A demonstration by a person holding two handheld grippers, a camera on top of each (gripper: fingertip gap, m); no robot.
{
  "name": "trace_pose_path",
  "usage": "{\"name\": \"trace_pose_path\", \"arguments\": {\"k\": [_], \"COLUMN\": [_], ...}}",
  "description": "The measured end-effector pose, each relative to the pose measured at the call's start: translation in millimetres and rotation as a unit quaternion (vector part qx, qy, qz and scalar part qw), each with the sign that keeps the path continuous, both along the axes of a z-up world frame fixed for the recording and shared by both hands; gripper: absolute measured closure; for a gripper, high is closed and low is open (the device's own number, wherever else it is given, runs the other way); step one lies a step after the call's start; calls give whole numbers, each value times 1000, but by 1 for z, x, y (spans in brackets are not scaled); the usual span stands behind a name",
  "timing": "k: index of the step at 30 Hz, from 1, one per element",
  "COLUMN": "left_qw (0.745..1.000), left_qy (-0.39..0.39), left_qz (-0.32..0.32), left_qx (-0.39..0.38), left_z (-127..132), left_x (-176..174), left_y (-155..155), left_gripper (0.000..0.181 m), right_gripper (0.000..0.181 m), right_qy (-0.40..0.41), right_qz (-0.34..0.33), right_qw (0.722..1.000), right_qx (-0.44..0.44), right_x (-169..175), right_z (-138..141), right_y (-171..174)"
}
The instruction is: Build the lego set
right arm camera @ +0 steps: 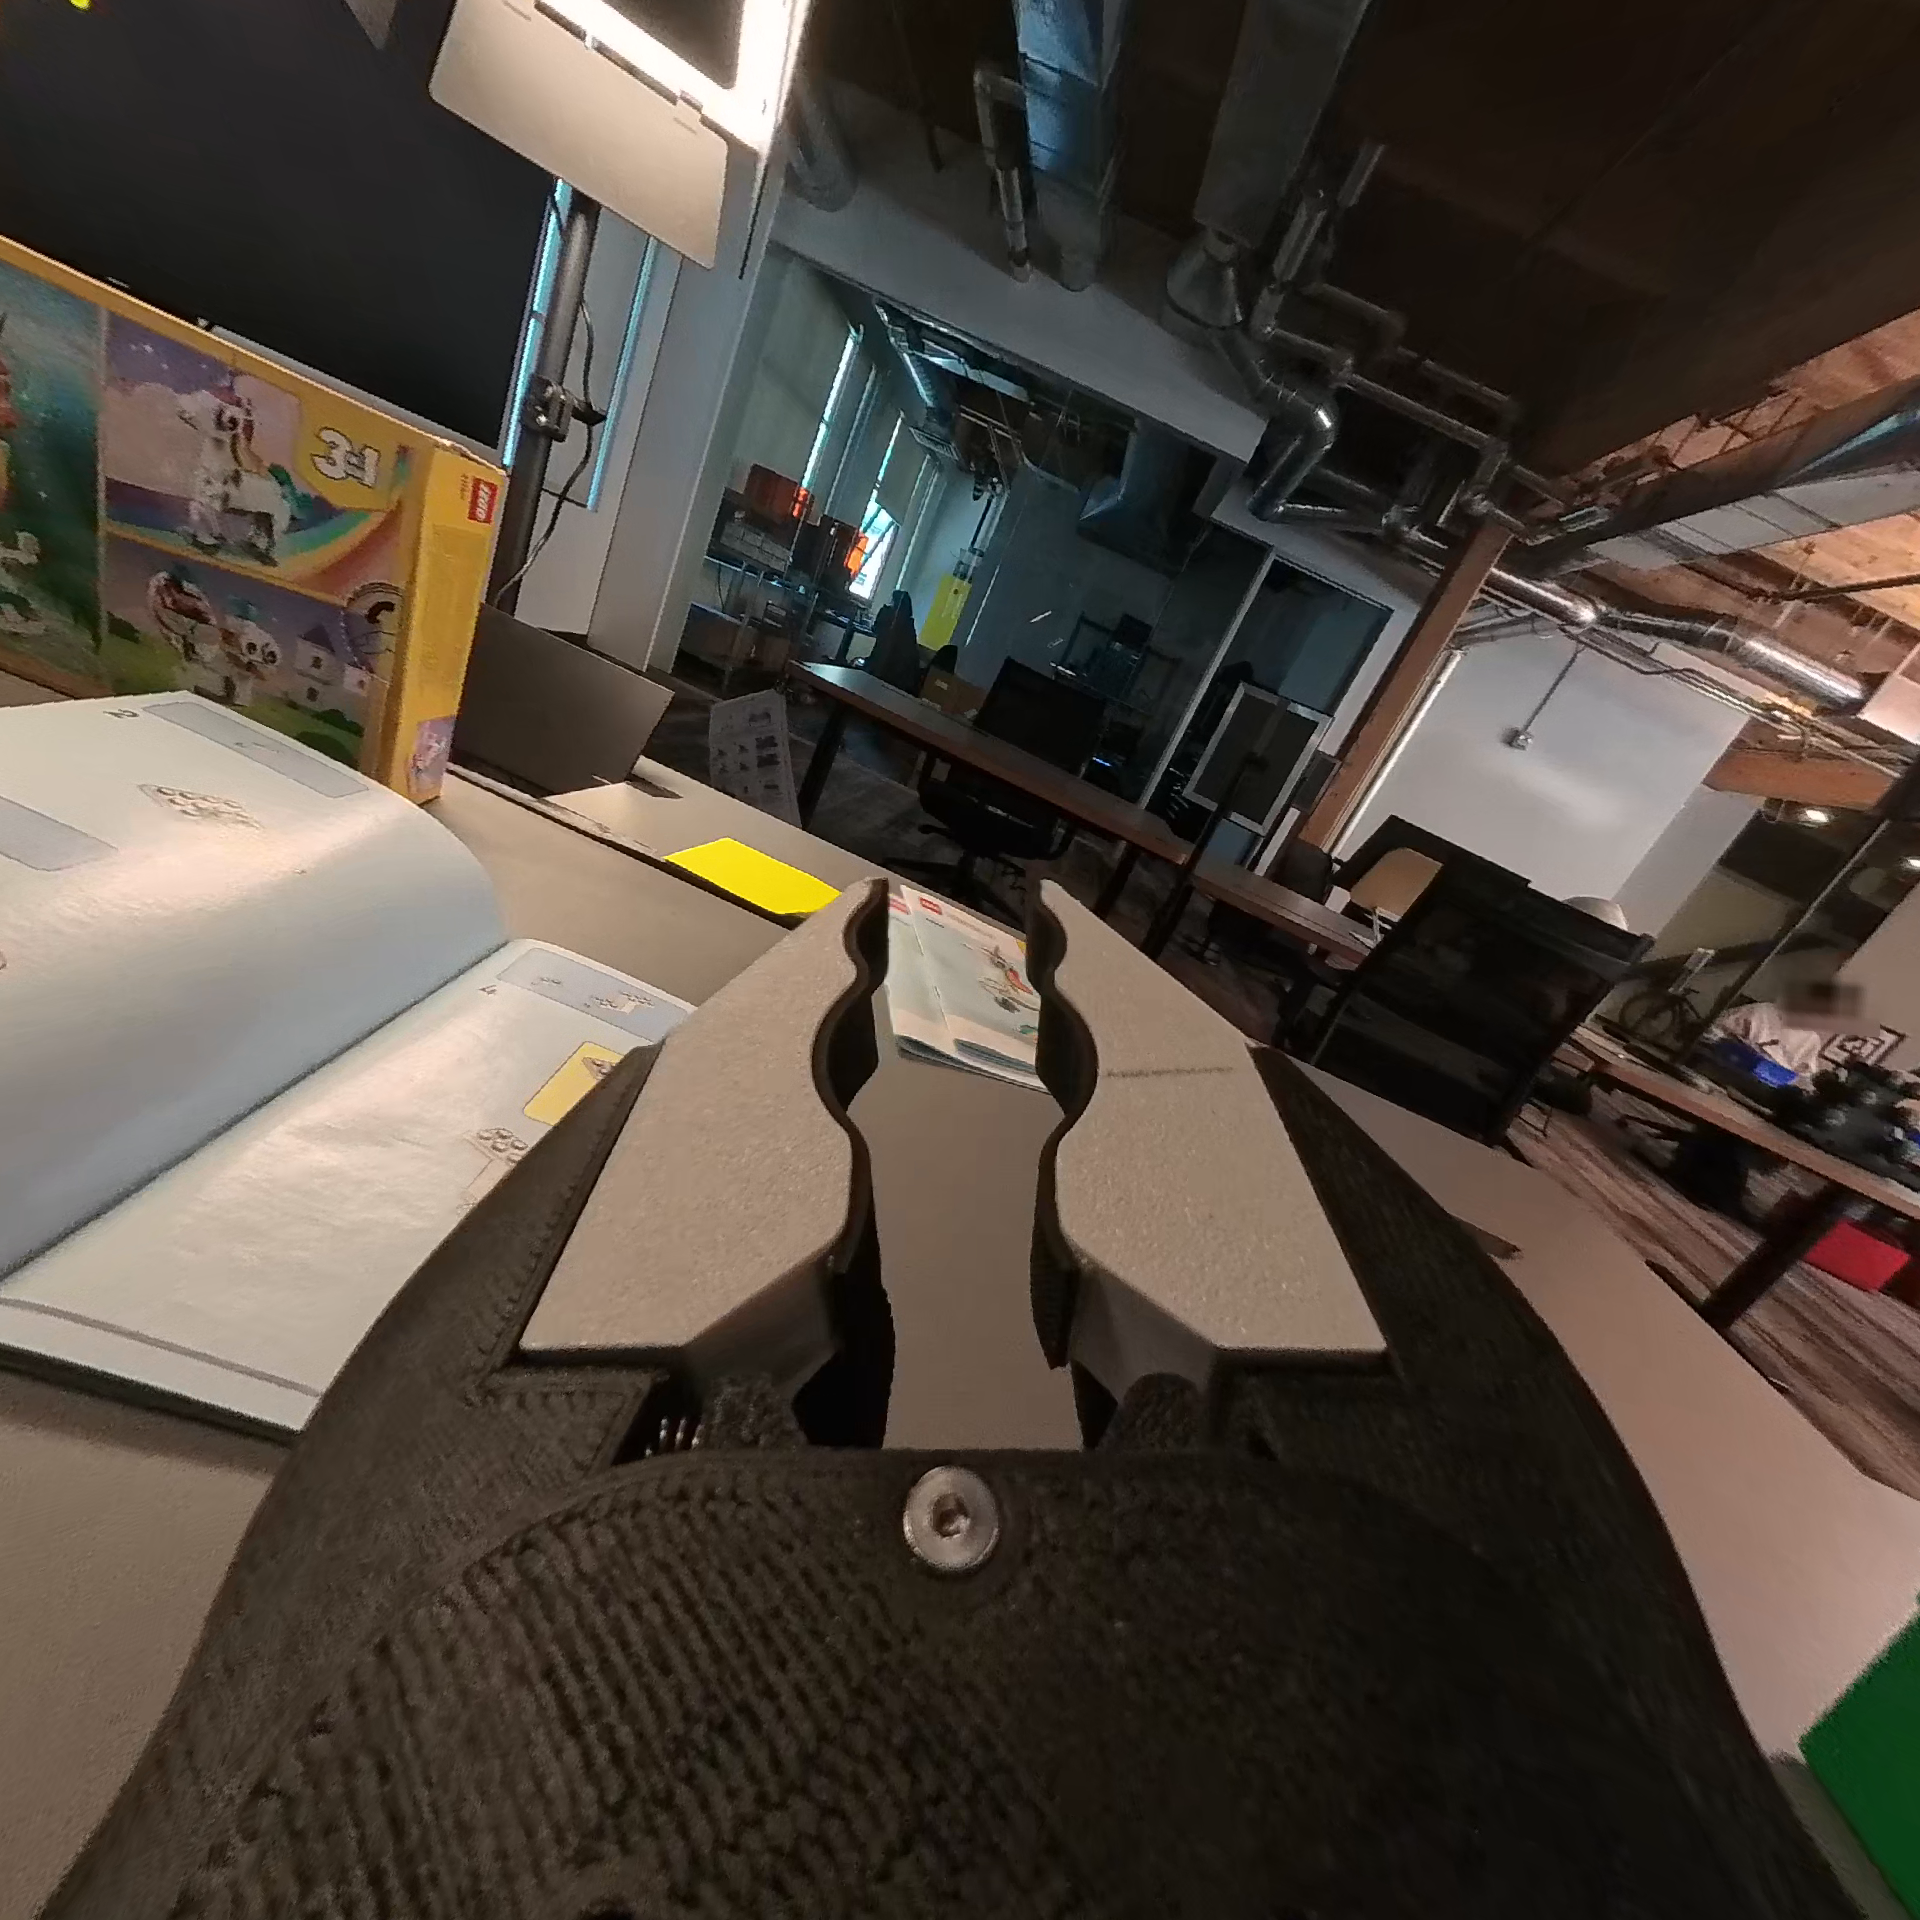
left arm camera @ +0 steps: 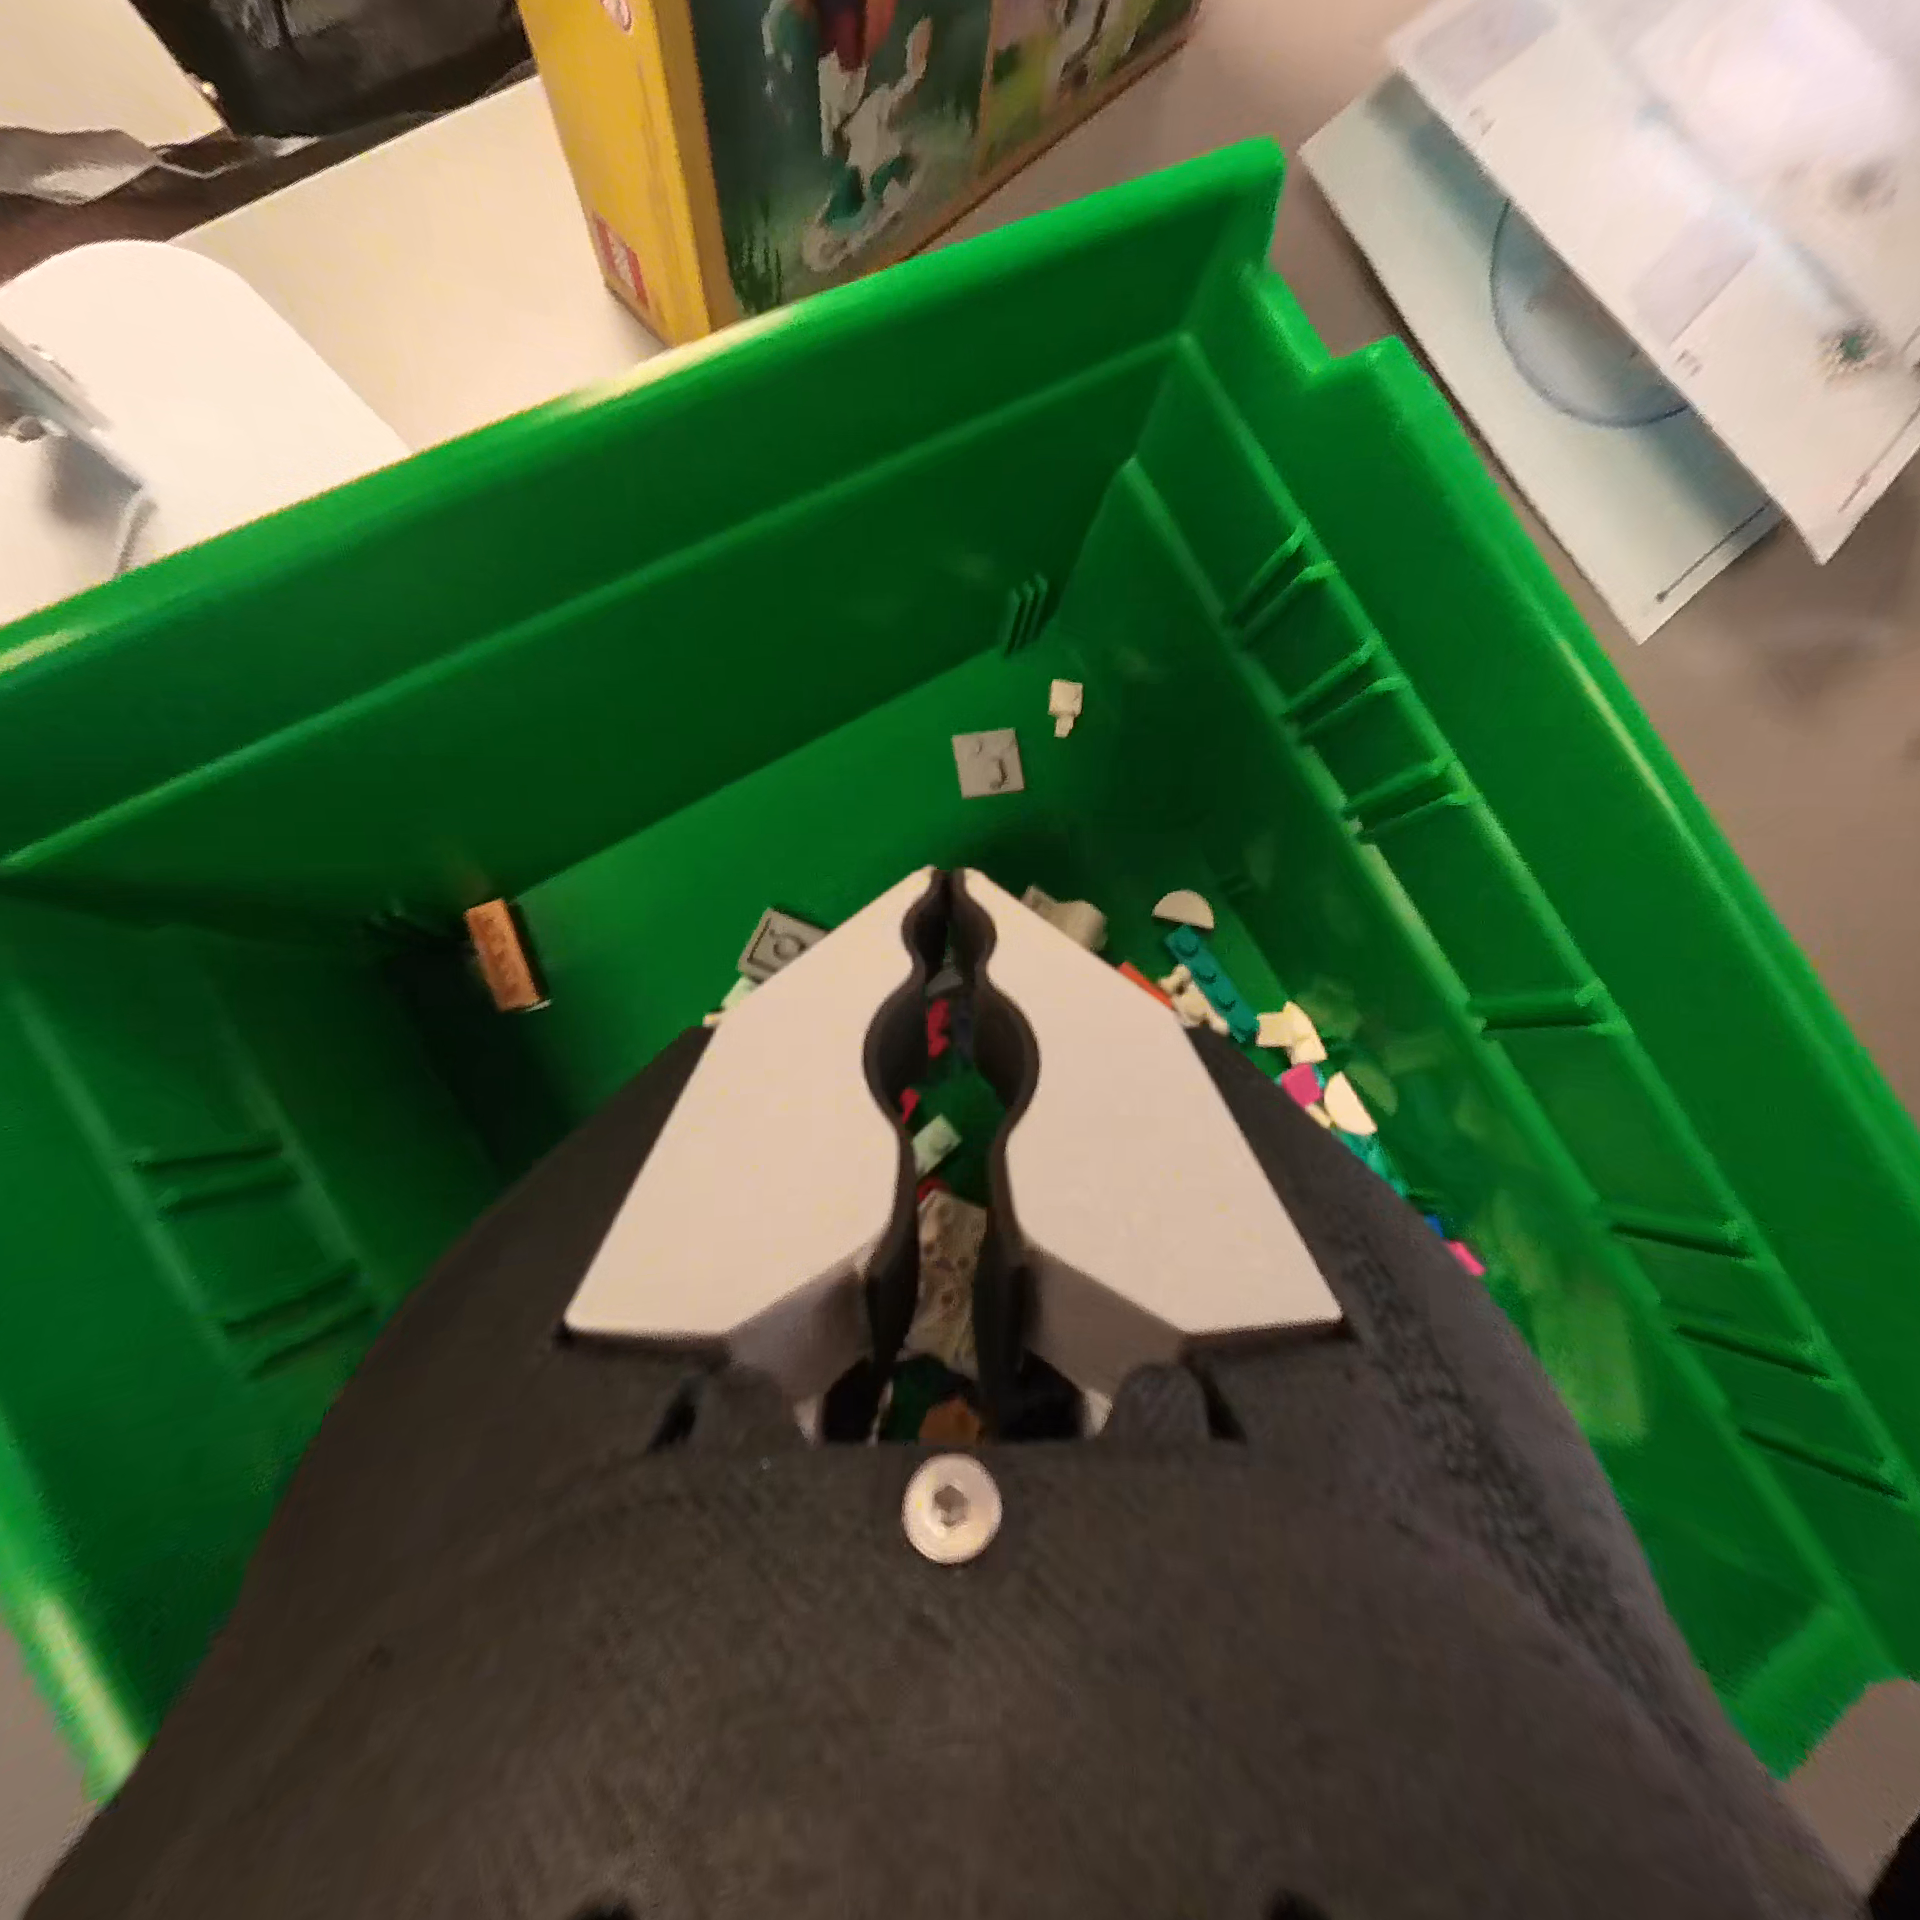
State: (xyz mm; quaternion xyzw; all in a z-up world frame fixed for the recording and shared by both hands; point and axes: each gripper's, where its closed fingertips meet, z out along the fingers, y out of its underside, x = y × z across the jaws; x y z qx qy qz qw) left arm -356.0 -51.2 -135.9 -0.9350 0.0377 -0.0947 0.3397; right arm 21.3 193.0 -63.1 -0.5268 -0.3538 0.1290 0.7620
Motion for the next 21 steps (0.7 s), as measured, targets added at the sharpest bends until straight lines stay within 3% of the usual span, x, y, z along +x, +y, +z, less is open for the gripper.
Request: {"name": "trace_pose_path", "arguments": {"k": [9, 14, 21], "left_qw": [997, 992, 988], "left_qy": [13, 30, -31], "left_qz": [13, 34, 73], "left_qx": [73, 121, 133], "left_z": [-16, -4, 1], "left_x": [0, -7, 8], "left_y": [19, 22, 28], "left_gripper": [181, 181, 181], "right_gripper": [157, 157, 157], "right_qy": [1, 5, 15], "right_qz": [3, 5, 13], "right_qw": [1000, 1000, 1000], "right_qx": [0, -1, -6], "right_x": [0, 0, 1], "right_z": [0, 1, 2], "right_y": [-1, 0, -1]}}
